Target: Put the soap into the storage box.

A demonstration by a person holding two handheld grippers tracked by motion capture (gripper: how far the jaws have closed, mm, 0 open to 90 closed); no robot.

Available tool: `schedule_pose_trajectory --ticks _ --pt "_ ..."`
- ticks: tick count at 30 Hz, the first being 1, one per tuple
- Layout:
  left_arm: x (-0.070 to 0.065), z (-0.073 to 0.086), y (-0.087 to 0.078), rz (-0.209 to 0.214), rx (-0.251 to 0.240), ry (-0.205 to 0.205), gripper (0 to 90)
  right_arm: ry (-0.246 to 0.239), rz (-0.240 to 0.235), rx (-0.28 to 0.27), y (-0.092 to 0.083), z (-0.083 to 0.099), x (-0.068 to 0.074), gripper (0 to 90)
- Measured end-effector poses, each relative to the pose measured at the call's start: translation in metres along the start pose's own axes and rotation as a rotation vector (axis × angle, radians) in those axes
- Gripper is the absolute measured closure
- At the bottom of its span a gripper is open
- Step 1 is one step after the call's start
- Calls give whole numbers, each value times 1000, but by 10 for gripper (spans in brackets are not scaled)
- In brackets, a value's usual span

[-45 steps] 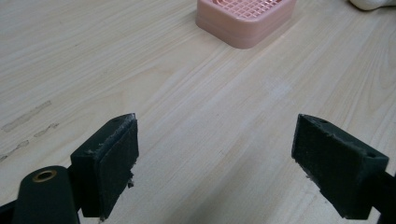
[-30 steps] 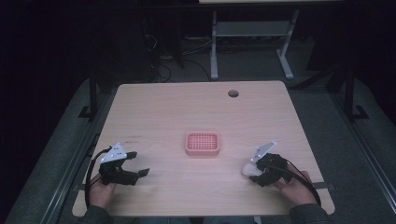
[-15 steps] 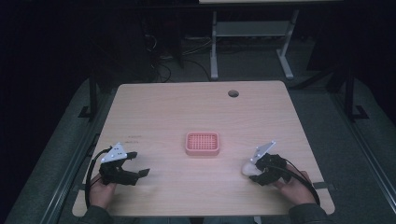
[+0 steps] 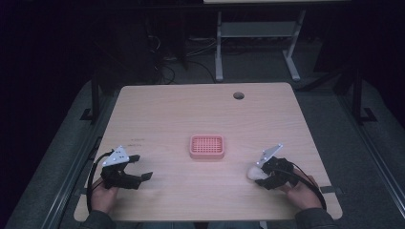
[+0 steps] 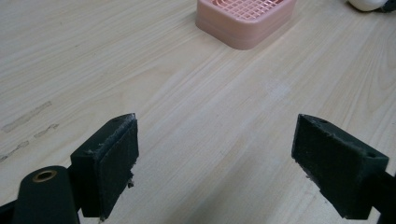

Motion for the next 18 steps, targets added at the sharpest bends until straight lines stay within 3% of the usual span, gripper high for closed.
schedule_pose_trajectory --ticks 12,18 --pt "0 0 0 -2 0 -3 140 -27 2 -47 -12 -6 3 483" --pt "1 1 -1 -3 2 -4 140 -50 8 -52 -16 -19 2 482"
Point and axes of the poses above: each handheld gripper's, and its own axes: y roughly forward along the jaws, z roughly out of its underside, x roughly to its left, the point moved 5 cm from there along y, roughly forward along the jaws, and after that the axes turned 12 degrees about x, right-handed, at the moved point
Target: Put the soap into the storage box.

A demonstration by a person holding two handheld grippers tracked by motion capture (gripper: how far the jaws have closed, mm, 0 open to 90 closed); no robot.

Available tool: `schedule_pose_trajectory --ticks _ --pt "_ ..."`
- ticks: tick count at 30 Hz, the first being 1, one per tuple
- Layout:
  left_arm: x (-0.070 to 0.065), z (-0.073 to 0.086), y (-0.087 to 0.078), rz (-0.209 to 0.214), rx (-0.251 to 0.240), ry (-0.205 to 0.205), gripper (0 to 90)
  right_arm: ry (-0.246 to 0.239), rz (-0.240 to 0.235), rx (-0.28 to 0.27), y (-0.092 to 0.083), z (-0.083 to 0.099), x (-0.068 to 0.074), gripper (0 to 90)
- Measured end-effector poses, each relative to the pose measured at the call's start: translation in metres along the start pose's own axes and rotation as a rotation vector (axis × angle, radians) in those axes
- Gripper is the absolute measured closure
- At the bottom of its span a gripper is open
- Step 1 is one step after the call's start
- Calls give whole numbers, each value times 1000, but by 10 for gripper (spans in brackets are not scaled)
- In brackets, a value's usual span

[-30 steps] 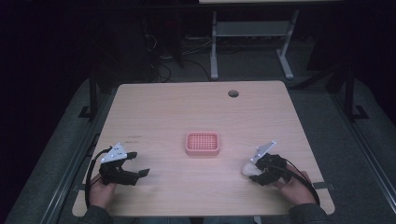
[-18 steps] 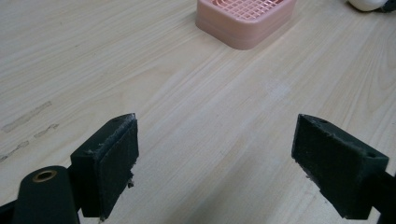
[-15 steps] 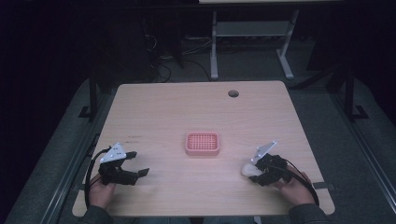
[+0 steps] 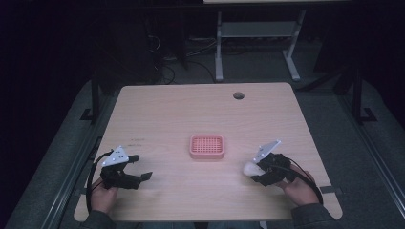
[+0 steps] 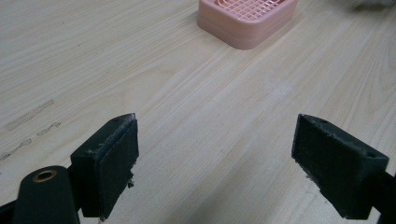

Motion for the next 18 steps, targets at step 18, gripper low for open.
schedule_pose_trajectory --ticks 18 --pt "-1 -1 1 2 3 12 140 -120 -19 -9 -8 -59 -7 486"
Point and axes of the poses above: each handheld gripper's, and its own axes: y roughly forward along the jaws, z roughly out of its underside, x roughly to its left, the point moved 5 cm from there along y, roughly forward along the jaws, and after that the axes turned 12 degrees about x, right-handed, at the moved point
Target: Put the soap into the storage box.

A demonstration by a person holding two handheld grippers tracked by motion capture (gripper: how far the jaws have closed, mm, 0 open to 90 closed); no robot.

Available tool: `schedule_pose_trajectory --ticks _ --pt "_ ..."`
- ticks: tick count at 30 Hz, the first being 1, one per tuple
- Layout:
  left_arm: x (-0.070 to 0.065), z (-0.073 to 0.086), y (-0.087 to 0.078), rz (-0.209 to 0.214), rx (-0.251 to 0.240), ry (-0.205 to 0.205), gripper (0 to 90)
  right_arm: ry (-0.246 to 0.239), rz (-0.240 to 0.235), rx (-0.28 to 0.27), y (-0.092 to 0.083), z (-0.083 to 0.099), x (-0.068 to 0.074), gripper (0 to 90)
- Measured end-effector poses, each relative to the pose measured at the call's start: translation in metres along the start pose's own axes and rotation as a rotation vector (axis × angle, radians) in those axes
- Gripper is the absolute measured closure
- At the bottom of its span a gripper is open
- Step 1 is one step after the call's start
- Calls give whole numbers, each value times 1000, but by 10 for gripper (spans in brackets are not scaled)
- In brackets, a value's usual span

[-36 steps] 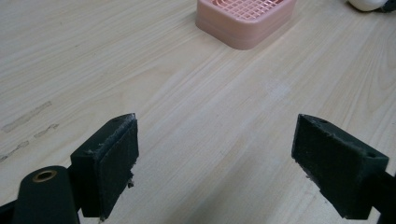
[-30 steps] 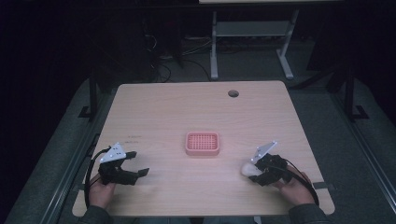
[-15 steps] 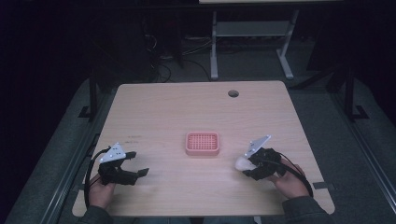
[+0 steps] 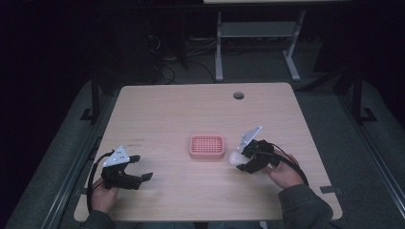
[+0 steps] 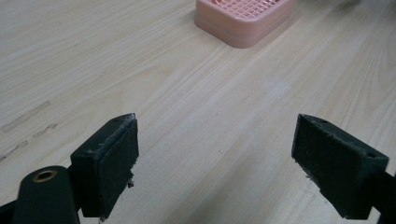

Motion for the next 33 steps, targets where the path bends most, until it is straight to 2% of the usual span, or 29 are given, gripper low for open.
schedule_pose_trajectory --ticks 16,19,24,33 --pt "0 -1 -1 -2 -6 2 140 -64 -29 12 6 -45 -11 488" --pt "0 -1 -1 -1 -8 1 140 -65 -42 -6 5 -52 -13 488" --pt "0 -1 -1 0 -10 -1 140 -77 -38 -20 4 -62 -16 488" --pt "0 -1 -1 1 -9 -3 140 -101 -29 -6 2 -82 -21 489"
Point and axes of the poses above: each handheld gripper's, and its own axes: y roughly forward along the jaws, z roughly out of its underside, x roughly to its left, the point moved 5 cm from there along y, roughly forward along the jaws, and after that the axes turned 12 degrees about x, right-handed, at the moved point
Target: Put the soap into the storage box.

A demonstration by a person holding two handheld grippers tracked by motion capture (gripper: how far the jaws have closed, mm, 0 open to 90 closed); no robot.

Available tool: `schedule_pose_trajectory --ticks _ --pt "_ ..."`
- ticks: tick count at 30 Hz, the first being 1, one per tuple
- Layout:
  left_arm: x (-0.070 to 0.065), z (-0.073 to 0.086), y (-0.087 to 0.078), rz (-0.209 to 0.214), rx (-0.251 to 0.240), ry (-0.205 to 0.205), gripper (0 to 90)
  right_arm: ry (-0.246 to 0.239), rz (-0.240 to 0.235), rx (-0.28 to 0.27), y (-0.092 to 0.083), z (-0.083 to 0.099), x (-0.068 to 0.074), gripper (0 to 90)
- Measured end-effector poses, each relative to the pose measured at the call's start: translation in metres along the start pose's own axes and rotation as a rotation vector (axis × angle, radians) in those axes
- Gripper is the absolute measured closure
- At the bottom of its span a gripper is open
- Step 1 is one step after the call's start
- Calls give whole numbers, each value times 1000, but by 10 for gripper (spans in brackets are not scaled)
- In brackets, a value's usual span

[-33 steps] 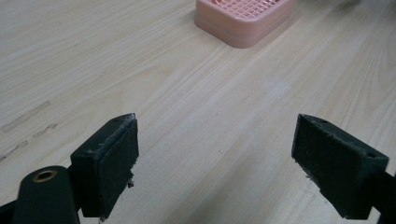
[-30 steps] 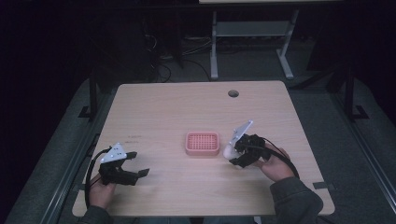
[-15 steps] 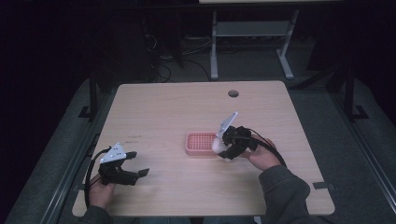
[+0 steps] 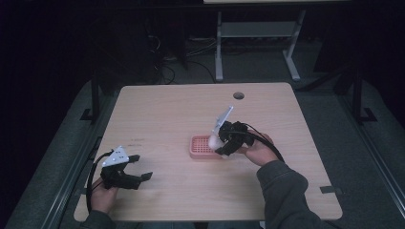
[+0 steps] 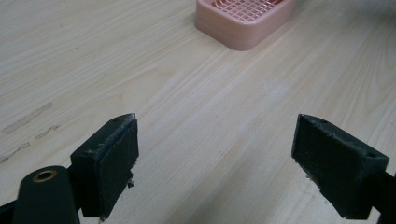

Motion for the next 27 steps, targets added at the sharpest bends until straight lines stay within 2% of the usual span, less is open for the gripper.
schedule_pose_trajectory --ticks 7,9,18,27 --pt "0 0 -1 1 0 0 140 -11 5 14 0 -11 -5 488" --pt "0 0 -1 2 -2 -4 140 -8 -10 11 0 -13 -5 489" --pt "0 0 -1 2 -6 -3 140 -30 6 25 -1 -26 -8 488" --pt "1 0 -1 1 -8 -4 140 -32 -3 55 7 -35 -13 488"
Point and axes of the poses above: each handheld gripper's, and its own axes: y roughly forward along the jaws, z roughly out of its underside, x roughly to its left, the point moved 5 cm from there along y, roughly forward along the jaws, and after that the axes turned 12 degrees about x, right-handed, at the moved point
